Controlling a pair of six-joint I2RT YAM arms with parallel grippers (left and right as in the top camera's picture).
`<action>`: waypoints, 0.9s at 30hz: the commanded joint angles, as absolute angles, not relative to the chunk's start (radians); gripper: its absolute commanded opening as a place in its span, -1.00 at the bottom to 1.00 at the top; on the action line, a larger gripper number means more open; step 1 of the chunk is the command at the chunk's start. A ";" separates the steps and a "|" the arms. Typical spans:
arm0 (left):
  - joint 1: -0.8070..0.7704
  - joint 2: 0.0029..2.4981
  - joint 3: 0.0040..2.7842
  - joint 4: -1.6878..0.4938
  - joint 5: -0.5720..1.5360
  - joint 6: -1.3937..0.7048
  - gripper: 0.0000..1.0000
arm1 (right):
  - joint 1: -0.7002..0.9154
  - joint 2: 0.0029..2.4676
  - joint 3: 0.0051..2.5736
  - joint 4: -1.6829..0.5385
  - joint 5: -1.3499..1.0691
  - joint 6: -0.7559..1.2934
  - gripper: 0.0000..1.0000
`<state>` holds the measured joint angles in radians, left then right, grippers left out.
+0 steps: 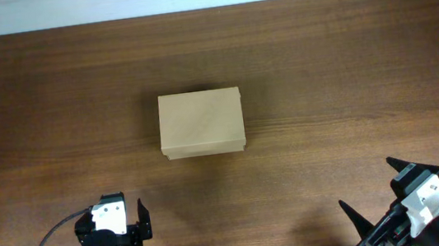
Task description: Pack container
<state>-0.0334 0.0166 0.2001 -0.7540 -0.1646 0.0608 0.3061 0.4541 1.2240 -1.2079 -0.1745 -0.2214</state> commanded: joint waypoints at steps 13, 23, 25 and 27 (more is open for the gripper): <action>-0.039 0.006 0.191 -0.752 -0.154 0.076 0.99 | 0.187 0.159 0.686 -0.975 -0.100 -0.228 0.98; -0.039 0.006 0.191 -0.752 -0.154 0.076 0.99 | 0.109 0.072 0.362 -0.783 -0.094 -0.173 0.99; -0.039 0.006 0.191 -0.752 -0.154 0.076 0.99 | 0.096 0.066 0.324 -0.755 -0.093 -0.132 0.98; -0.039 0.006 0.191 -0.751 -0.154 0.076 0.99 | 0.081 0.060 0.289 -0.731 -0.092 -0.097 0.99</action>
<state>-0.0334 0.0162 0.1982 -0.7532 -0.1612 0.0608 0.1043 0.0795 0.3256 -0.7540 -0.1116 -0.1669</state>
